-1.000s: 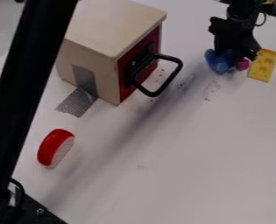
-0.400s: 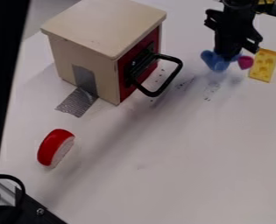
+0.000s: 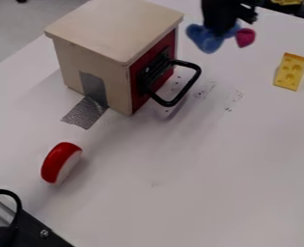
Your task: Move the blue doll to the bottom side of the table
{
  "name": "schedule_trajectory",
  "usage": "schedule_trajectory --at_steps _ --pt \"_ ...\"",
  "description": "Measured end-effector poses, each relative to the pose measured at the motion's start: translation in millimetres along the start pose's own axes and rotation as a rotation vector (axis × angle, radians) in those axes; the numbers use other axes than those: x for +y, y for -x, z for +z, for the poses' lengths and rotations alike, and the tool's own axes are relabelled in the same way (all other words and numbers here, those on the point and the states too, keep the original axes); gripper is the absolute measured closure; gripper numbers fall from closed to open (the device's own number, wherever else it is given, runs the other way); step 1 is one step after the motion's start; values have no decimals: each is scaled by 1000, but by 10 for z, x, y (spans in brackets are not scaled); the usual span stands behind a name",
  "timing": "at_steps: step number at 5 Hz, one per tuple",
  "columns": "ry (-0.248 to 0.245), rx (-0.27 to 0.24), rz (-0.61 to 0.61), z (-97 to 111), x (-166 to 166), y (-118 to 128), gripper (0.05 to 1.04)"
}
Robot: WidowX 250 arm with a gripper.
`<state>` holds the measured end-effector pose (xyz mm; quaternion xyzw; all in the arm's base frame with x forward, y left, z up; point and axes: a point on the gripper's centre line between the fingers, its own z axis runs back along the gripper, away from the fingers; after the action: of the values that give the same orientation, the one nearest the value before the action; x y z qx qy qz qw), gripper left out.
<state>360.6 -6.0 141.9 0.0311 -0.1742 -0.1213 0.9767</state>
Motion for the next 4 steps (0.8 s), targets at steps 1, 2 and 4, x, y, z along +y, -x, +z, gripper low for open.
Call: schedule_trajectory --at_steps 1,2,4 --pt "-22 48 77 250 267 515 915" --pt "-39 103 165 387 558 1092 915" --pt "-115 274 273 230 853 2342 915"
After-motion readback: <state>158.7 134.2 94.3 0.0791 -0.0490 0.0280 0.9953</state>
